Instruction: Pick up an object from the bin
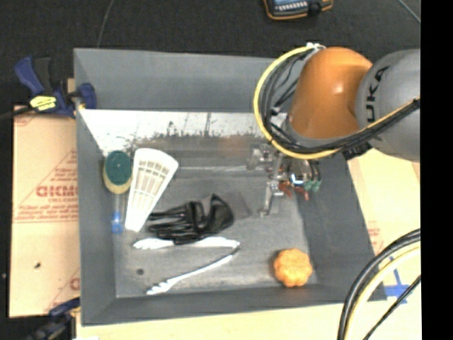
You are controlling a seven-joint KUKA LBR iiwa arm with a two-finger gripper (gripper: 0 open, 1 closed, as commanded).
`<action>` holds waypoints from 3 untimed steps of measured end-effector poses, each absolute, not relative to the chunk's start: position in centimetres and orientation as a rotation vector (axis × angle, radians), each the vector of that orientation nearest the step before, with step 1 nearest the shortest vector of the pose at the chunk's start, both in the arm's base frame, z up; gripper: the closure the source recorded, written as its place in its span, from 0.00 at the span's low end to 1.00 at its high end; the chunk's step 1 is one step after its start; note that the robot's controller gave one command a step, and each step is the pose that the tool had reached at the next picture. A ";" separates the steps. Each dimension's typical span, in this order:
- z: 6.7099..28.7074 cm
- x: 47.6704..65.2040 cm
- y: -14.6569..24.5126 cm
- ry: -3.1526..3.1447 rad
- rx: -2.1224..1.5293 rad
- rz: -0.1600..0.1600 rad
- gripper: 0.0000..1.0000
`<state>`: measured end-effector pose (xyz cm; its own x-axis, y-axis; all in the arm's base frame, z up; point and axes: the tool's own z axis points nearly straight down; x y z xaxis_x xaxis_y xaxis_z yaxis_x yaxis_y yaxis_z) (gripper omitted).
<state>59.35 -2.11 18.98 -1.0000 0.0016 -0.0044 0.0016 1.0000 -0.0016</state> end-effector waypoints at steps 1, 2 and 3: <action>19.0 59.4 -2.1 3.137 0.002 -0.003 0.00; 17.1 59.8 -0.6 3.130 0.005 -0.004 0.00; 23.6 60.3 -1.0 3.112 -0.237 -0.009 0.00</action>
Offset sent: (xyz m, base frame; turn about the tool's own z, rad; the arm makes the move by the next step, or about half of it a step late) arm 0.0050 0.0403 -0.0488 -0.0004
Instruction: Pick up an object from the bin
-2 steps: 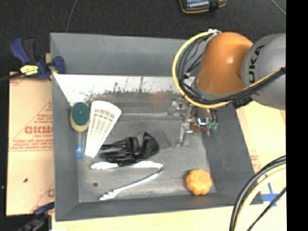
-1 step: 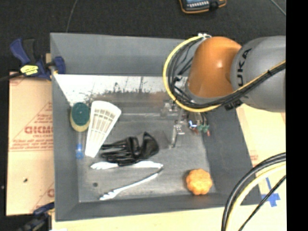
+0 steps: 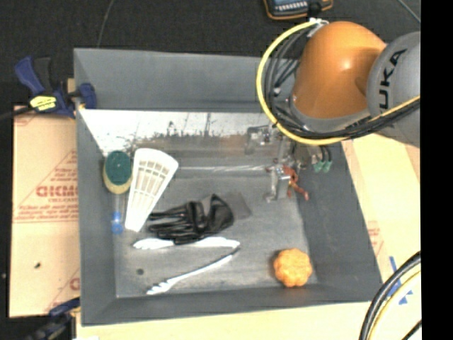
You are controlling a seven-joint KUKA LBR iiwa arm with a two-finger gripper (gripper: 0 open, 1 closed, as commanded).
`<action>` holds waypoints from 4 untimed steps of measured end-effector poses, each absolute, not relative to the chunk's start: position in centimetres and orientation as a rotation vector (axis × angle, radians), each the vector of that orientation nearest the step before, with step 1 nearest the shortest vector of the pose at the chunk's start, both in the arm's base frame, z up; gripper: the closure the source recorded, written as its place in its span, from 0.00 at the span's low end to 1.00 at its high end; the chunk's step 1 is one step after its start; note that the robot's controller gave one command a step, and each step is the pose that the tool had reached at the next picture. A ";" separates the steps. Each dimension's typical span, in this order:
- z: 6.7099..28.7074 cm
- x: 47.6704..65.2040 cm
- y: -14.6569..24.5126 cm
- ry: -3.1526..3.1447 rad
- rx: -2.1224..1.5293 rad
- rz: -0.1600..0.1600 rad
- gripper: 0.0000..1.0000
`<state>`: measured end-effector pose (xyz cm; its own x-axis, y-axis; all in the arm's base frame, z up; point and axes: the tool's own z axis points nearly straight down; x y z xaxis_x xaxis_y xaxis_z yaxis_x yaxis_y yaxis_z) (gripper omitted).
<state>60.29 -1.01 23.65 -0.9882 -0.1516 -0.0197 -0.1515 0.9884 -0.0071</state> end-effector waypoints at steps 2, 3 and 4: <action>18.4 59.3 -2.1 3.107 -0.088 -0.010 0.00; 13.6 59.7 6.5 3.084 -0.499 -0.004 0.00; 12.1 59.3 4.8 3.102 -0.175 -0.015 0.00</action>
Offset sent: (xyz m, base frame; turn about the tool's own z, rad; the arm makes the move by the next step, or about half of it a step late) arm -0.0108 -0.0084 -0.0524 0.0929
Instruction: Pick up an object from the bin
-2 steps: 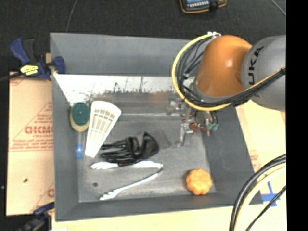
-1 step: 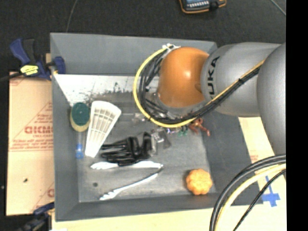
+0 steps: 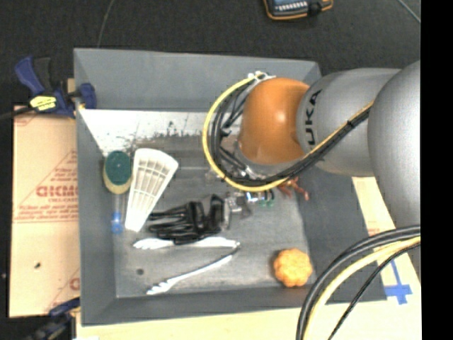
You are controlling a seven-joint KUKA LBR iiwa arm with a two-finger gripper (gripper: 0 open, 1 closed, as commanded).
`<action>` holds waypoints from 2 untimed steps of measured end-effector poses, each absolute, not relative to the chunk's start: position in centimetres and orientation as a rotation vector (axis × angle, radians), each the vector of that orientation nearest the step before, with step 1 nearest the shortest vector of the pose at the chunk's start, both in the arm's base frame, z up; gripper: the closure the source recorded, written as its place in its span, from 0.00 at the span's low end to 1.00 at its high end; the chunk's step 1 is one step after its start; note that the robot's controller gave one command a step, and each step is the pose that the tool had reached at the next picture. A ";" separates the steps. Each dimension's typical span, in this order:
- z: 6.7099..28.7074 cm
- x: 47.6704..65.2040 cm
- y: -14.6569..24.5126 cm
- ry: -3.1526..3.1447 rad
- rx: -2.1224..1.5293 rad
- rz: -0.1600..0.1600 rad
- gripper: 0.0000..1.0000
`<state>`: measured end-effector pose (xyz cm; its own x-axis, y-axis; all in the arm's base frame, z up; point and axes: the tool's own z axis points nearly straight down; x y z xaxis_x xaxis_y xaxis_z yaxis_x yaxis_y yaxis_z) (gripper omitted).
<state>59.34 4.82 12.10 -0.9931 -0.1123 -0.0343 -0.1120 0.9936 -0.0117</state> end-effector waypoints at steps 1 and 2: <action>7.7 59.5 10.0 3.077 -0.517 -0.006 0.00; 7.2 60.6 12.2 3.095 -0.099 -0.012 1.00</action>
Offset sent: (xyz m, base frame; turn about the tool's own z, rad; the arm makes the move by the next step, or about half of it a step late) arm 0.0101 0.0746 -0.0510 0.0499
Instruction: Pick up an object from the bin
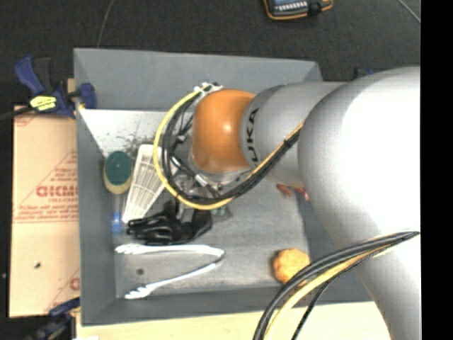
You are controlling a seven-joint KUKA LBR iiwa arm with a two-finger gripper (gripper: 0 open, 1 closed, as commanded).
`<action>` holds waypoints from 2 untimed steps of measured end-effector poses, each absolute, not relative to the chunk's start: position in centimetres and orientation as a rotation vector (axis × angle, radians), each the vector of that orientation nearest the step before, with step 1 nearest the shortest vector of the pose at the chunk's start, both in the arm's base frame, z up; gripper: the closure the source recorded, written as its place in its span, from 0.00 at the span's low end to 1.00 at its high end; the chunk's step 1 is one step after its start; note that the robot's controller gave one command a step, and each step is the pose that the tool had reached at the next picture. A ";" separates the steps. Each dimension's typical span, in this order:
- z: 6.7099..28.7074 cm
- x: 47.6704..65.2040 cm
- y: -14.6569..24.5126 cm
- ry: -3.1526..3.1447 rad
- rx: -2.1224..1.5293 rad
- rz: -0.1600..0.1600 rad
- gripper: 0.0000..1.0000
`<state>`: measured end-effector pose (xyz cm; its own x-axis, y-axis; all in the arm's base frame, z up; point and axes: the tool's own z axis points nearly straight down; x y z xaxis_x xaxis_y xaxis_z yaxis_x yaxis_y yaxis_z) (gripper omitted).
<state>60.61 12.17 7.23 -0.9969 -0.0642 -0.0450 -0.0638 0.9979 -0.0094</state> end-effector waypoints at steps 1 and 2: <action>7.2 60.6 12.2 3.095 -0.102 -0.013 1.00; 7.2 60.6 12.2 3.095 -0.103 -0.014 1.00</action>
Offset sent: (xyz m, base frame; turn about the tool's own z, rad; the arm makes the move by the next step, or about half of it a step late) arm 0.0000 0.0000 0.0000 0.0000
